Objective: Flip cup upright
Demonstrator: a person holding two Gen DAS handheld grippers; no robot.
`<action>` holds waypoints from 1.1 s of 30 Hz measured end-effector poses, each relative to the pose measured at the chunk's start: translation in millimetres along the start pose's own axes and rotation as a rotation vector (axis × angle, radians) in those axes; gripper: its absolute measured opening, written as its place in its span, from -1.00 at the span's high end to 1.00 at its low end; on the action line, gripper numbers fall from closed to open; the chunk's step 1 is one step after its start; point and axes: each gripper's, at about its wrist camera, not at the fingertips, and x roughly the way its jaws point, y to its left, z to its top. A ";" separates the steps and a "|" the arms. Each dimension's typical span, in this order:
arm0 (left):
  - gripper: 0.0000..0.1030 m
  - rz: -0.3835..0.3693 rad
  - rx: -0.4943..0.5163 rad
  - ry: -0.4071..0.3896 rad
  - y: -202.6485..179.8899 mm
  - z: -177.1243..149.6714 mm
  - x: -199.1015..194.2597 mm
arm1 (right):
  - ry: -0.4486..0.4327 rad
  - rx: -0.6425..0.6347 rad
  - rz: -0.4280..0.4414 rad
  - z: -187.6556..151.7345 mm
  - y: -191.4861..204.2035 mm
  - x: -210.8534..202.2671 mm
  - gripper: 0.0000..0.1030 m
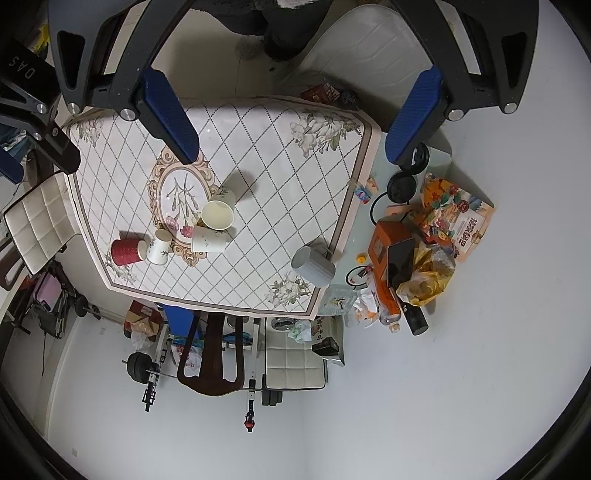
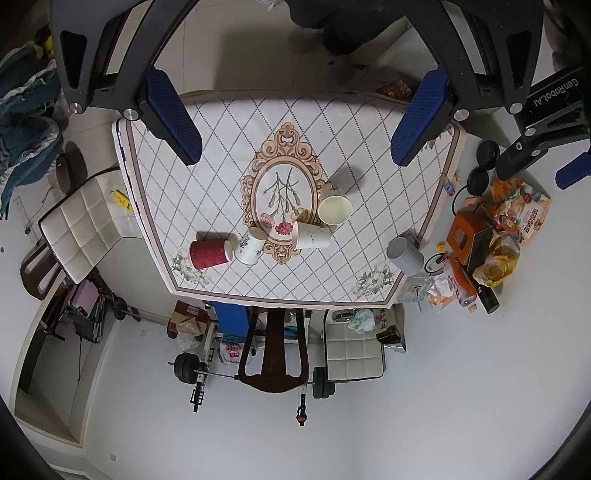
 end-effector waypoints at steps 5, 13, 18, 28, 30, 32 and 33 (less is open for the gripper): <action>-1.00 -0.001 0.000 0.001 0.8 -1.6 0.0 | 0.005 -0.001 0.000 -1.1 1.7 0.4 -1.00; -1.00 0.000 0.001 -0.001 1.5 -2.8 0.1 | 0.002 -0.004 0.001 -2.6 3.6 -0.3 -1.00; -1.00 0.000 0.000 -0.005 1.9 -4.3 -1.2 | 0.003 -0.004 0.004 -2.5 5.0 -0.7 -1.00; -1.00 0.000 -0.002 -0.007 2.6 -4.4 -1.8 | 0.001 -0.006 0.005 -2.7 6.9 -0.9 -1.00; -1.00 0.001 0.000 -0.007 2.9 -4.4 -1.6 | 0.001 -0.009 0.005 -3.4 9.3 -2.2 -1.00; -1.00 0.000 -0.002 -0.008 2.8 -4.1 -1.8 | 0.001 -0.008 0.007 -2.9 8.7 -2.2 -1.00; -1.00 0.000 -0.002 -0.009 2.9 -3.0 -2.3 | 0.000 -0.009 0.005 -2.8 8.8 -2.1 -1.00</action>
